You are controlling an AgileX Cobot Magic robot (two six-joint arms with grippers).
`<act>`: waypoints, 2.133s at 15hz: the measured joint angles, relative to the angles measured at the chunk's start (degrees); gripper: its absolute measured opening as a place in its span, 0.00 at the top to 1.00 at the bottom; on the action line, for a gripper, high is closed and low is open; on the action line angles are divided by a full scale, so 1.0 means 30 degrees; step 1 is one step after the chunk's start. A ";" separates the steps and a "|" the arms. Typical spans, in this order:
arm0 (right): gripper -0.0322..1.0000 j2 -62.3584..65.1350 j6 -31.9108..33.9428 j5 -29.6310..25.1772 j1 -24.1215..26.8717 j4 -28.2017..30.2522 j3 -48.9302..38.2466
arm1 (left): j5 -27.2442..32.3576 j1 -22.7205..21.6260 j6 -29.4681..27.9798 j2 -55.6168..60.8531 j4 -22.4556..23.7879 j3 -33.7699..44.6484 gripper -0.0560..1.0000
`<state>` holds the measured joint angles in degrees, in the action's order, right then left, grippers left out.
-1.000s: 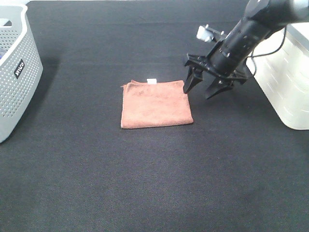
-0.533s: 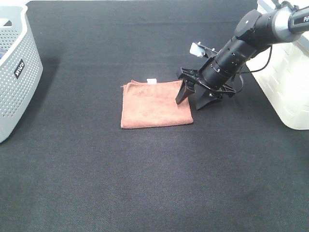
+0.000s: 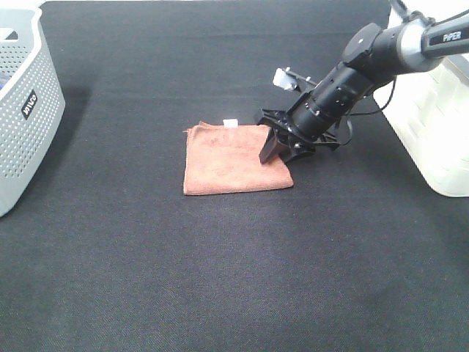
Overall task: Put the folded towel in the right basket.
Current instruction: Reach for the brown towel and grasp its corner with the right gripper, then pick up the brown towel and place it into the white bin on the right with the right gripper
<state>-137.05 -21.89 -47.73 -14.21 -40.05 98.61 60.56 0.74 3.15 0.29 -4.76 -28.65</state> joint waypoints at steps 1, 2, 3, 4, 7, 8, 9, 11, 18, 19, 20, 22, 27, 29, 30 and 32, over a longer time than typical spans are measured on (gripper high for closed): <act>0.75 -0.0076 0.0000 0.0000 0.0000 -0.0038 0.0019 | 0.0000 0.0000 0.0000 0.0000 0.0000 0.0000 0.12; 0.84 -0.0115 0.0000 -0.0038 0.0019 0.0019 0.0134 | 0.0000 0.0000 0.0000 0.0000 0.0000 0.0000 0.12; 0.92 -0.0115 0.0057 -0.0134 0.0019 0.0000 0.0325 | 0.0000 0.0000 0.0000 0.0000 0.0000 0.0000 0.12; 0.96 -0.0115 0.0210 -0.0382 0.0019 0.0019 0.0592 | 0.0000 0.0000 0.0000 0.0000 0.0000 0.0000 0.12; 0.96 -0.0115 0.1127 -0.2158 0.0000 0.0649 0.2387 | 0.0000 0.0000 0.0000 0.0000 0.0000 0.0000 0.12; 0.96 -0.0115 0.1451 -0.2941 0.0000 0.0821 0.3132 | 0.0000 0.0000 0.0000 0.0000 0.0000 0.0000 0.12; 0.96 -0.0115 0.1700 -0.3762 0.0000 0.1108 0.3877 | 0.0000 0.0000 0.0000 0.0000 0.0000 0.0000 0.12; 0.96 0.0019 0.2502 -0.5348 0.0000 0.2082 0.5443 | 0.0000 0.0000 0.0000 0.0000 0.0000 0.0000 0.12; 0.96 0.3915 0.4908 -0.7162 0.0000 0.6455 0.7830 | 0.0000 0.0000 0.0000 0.0000 0.0000 0.0000 0.12; 0.96 0.5157 0.4947 -0.7200 0.0000 0.7315 0.7830 | 0.0000 0.0000 0.0000 0.0000 0.0000 0.0000 0.12; 0.96 0.6035 0.4947 -0.7219 0.0000 0.8174 0.7830 | 0.0000 0.0000 0.0000 0.0000 0.0000 0.0000 0.12; 0.96 0.7620 0.5138 -0.7277 0.0286 0.9549 0.7830 | 0.0000 0.0000 0.0000 0.0000 0.0000 0.0000 0.12; 0.96 0.9912 0.5424 -0.7315 0.4565 0.9950 0.8346 | 0.0000 0.0000 0.0000 0.0000 0.0000 0.0000 0.12; 0.96 0.9893 0.5424 -0.7315 0.6704 0.9397 0.8365 | 0.0000 0.0000 0.0000 0.0000 0.0000 0.0000 0.12; 0.96 0.9893 0.5424 -0.7315 0.6704 0.9397 0.8365 | 0.0000 0.0000 0.0000 0.0000 0.0000 0.0000 0.12; 0.96 0.9683 0.5424 -0.7009 0.8995 0.8575 0.8365 | 0.0000 0.0000 0.0000 0.0000 0.0000 0.0000 0.12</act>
<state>-108.00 -5.61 -68.75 12.78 -14.32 123.70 60.56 0.74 3.15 0.29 -4.76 -28.65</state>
